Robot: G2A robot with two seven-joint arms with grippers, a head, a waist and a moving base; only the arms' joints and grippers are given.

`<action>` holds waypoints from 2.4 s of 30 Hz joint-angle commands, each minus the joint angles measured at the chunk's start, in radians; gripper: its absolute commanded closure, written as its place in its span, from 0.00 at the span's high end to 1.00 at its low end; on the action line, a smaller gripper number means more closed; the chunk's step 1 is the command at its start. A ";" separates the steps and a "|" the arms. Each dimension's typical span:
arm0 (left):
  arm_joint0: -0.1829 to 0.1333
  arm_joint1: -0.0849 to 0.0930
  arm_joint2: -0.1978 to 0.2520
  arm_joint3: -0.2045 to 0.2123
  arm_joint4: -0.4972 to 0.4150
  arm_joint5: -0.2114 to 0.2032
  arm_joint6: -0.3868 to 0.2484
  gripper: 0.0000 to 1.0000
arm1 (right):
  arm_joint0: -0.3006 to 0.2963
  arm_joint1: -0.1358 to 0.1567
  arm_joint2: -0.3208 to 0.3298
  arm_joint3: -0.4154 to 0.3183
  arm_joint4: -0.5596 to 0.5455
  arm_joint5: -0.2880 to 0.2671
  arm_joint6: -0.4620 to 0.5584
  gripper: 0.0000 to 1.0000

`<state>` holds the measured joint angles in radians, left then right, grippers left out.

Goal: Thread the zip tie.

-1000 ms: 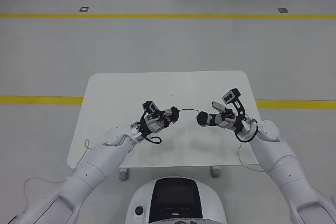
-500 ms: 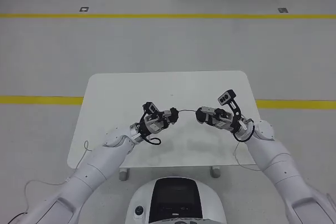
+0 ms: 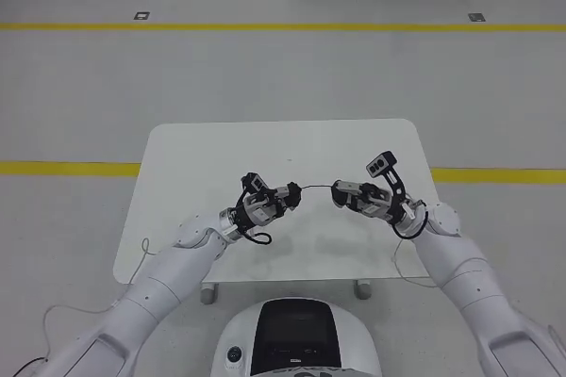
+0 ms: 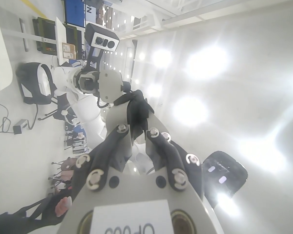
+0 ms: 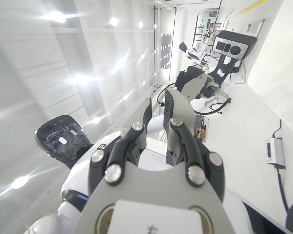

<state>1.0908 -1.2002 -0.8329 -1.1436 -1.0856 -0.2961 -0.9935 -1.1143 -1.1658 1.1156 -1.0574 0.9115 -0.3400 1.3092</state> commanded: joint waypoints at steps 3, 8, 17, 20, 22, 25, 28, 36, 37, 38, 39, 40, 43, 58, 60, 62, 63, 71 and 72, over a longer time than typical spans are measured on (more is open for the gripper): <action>0.002 -0.003 -0.002 -0.002 0.007 0.003 0.000 0.00 | -0.001 -0.001 0.004 0.000 -0.003 0.003 0.007 0.15; 0.004 -0.006 -0.007 -0.002 0.019 0.009 0.001 0.00 | -0.001 -0.003 0.010 0.002 -0.008 0.007 0.009 0.06; 0.010 -0.011 -0.017 -0.004 0.031 0.016 0.000 0.00 | -0.003 -0.006 0.021 0.004 -0.015 0.011 0.009 0.00; 0.011 -0.012 -0.020 -0.004 0.036 0.016 0.000 0.00 | -0.003 -0.006 0.024 0.005 -0.020 0.014 0.009 0.00; 0.011 -0.013 -0.022 -0.004 0.044 0.014 -0.001 0.20 | -0.004 -0.006 0.026 0.005 -0.025 0.014 0.008 0.00; 0.011 -0.013 -0.024 -0.004 0.047 0.012 -0.001 1.00 | -0.004 -0.006 0.031 0.007 -0.035 0.011 0.008 0.00; 0.011 -0.013 -0.024 -0.004 0.047 0.012 -0.001 1.00 | -0.003 -0.004 0.042 0.013 -0.042 0.008 0.008 0.00; 0.011 -0.013 -0.024 -0.004 0.047 0.012 -0.001 1.00 | -0.002 0.007 0.082 0.013 -0.076 0.000 0.039 0.00; 0.011 -0.013 -0.024 -0.004 0.047 0.012 -0.001 1.00 | -0.002 0.007 0.082 0.013 -0.076 0.000 0.039 0.00; 0.011 -0.013 -0.024 -0.004 0.047 0.012 -0.001 1.00 | -0.002 0.007 0.082 0.013 -0.076 0.000 0.039 0.00; 0.011 -0.013 -0.024 -0.004 0.047 0.012 -0.001 1.00 | -0.002 0.007 0.082 0.013 -0.076 0.000 0.039 0.00; 0.012 -0.013 -0.024 -0.004 0.050 0.013 0.005 1.00 | -0.002 0.007 0.082 0.013 -0.076 0.000 0.039 0.00; 0.001 -0.009 -0.012 -0.017 0.144 0.038 0.011 1.00 | -0.007 0.007 0.084 0.003 -0.076 0.004 0.020 0.00; -0.053 -0.030 0.039 0.021 0.205 0.014 -0.051 1.00 | -0.033 0.010 0.076 -0.025 -0.004 0.071 0.081 0.00; -0.051 -0.030 0.039 0.020 0.205 0.015 -0.045 1.00 | -0.035 0.009 0.075 -0.029 -0.002 0.075 0.077 0.00; -0.045 -0.031 0.039 0.004 0.208 0.025 -0.023 1.00 | -0.047 0.007 0.071 -0.052 0.026 0.107 0.075 0.00; -0.047 -0.031 0.040 0.001 0.223 0.022 -0.012 1.00 | -0.049 0.007 0.071 -0.054 0.031 0.117 0.077 0.00; -0.053 -0.045 0.055 -0.006 0.254 -0.009 0.076 1.00 | -0.042 -0.004 0.029 -0.056 0.077 0.162 0.081 0.00; -0.053 -0.045 0.055 -0.006 0.254 -0.009 0.076 1.00 | -0.042 -0.004 0.029 -0.056 0.077 0.162 0.081 0.00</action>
<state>1.0374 -1.2454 -0.7775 -1.1497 -0.8316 -0.3052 -0.9129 -1.1572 -1.1702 1.1445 -1.1138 0.9900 -0.1756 1.3900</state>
